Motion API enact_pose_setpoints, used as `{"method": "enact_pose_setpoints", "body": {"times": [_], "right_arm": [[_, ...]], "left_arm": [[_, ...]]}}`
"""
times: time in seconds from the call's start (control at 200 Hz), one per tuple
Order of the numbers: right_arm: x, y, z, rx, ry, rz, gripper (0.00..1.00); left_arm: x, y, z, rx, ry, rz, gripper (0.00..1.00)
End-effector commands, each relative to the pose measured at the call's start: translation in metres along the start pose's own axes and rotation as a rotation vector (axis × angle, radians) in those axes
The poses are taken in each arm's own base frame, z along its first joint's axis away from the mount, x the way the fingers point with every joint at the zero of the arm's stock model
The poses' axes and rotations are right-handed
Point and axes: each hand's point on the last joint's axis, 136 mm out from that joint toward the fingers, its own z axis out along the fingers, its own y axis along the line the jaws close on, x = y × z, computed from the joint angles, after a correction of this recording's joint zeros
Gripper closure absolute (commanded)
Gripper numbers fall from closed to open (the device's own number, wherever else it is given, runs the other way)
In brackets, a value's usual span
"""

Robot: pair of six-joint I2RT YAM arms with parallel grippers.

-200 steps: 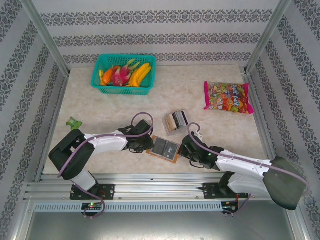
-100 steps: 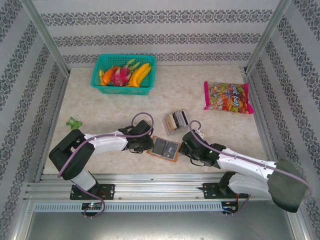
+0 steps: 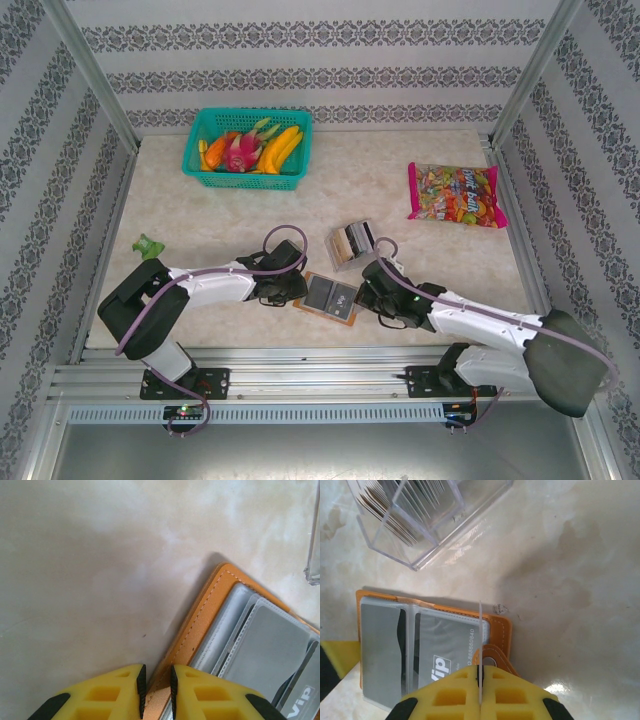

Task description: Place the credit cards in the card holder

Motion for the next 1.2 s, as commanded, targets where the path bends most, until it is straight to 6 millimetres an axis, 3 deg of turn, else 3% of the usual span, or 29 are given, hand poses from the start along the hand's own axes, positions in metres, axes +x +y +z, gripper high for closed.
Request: {"method": "enact_pose_setpoints", "body": {"times": [0.0, 0.235, 0.455, 0.644, 0.894, 1.194], "right_arm": [[-0.003, 0.007, 0.003, 0.0, -0.003, -0.002, 1.0], [0.001, -0.012, 0.003, 0.103, -0.007, -0.035, 1.0], [-0.014, 0.028, -0.025, 0.018, -0.089, -0.153, 1.0], [0.004, 0.044, -0.01, 0.019, -0.033, -0.2, 1.0], [0.004, 0.003, 0.0, 0.181, -0.059, -0.169, 1.0], [0.008, -0.017, 0.0, 0.207, -0.061, -0.119, 1.0]], "left_arm": [[0.051, -0.025, 0.02, 0.106, 0.19, 0.054, 0.76], [0.051, -0.025, 0.021, 0.105, 0.191, 0.053, 0.76], [0.05, -0.025, 0.02, 0.105, 0.186, 0.049, 0.76], [0.05, -0.025, 0.02, 0.104, 0.185, 0.051, 0.76], [0.051, -0.024, 0.021, 0.105, 0.184, 0.049, 0.76], [0.051, -0.024, 0.023, 0.103, 0.19, 0.049, 0.76]]}}
